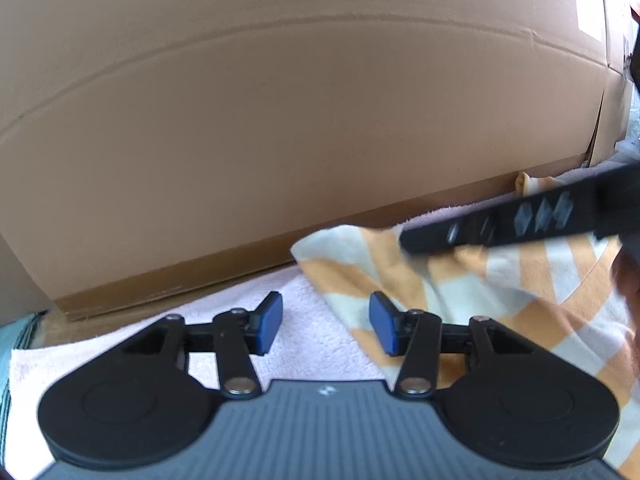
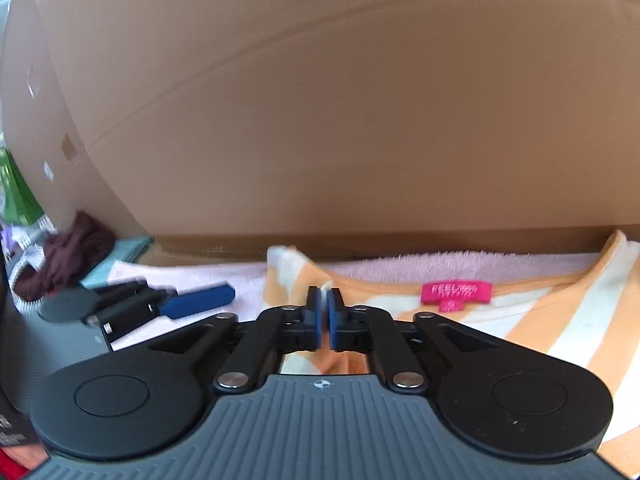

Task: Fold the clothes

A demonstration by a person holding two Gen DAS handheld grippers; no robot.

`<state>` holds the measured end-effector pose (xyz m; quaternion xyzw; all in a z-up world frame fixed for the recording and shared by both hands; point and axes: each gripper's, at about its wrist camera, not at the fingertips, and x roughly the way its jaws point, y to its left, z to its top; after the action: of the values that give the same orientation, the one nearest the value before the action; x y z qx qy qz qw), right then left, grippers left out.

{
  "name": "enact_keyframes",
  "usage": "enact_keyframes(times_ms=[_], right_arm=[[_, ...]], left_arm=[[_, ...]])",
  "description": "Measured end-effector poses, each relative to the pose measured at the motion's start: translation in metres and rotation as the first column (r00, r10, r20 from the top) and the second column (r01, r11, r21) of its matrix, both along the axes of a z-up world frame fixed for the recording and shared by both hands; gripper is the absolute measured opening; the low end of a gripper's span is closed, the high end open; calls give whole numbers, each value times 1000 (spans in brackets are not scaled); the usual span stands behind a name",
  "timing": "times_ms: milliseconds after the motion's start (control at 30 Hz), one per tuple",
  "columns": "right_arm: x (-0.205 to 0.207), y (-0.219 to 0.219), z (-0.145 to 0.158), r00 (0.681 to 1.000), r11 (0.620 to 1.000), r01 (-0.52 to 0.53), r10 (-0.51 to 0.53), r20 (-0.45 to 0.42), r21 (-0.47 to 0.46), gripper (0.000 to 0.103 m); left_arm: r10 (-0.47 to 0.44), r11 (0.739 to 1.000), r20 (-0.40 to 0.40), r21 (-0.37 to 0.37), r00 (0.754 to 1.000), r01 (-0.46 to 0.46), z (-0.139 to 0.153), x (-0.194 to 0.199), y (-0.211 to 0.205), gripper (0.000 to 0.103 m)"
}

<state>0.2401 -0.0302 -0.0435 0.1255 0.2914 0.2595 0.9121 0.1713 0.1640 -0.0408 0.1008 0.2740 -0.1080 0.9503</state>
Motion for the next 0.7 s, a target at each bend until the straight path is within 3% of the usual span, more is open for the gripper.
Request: enact_keyframes(times_ms=[167, 267, 333, 433, 533, 600, 700], right_arm=[[-1, -7, 4, 999, 992, -54, 53, 12, 111, 5], [5, 7, -11, 994, 994, -96, 99, -50, 59, 10], [5, 3, -15, 993, 994, -88, 93, -72, 71, 11], [5, -16, -9, 993, 979, -79, 93, -67, 190, 19], [4, -31, -10, 993, 962, -67, 89, -73, 265, 19], [4, -34, -9, 994, 974, -41, 61, -86, 221, 17], [3, -33, -11, 993, 993, -31, 43, -106, 115, 10]], left_arm=[[6, 1000, -1, 0, 1000, -6, 0, -1, 3, 55], [7, 1000, 0, 1, 1000, -7, 1, -2, 4, 57], [10, 1000, -2, -4, 1000, -10, 1, -2, 7, 60], [3, 1000, -9, -24, 1000, -3, 4, -3, 14, 61], [-3, 997, 3, -74, 1000, 3, 18, -9, 38, 60], [-8, 993, 34, -119, 999, 12, 28, -18, 50, 60], [-124, 975, 12, -185, 992, 124, 33, -25, 53, 60]])
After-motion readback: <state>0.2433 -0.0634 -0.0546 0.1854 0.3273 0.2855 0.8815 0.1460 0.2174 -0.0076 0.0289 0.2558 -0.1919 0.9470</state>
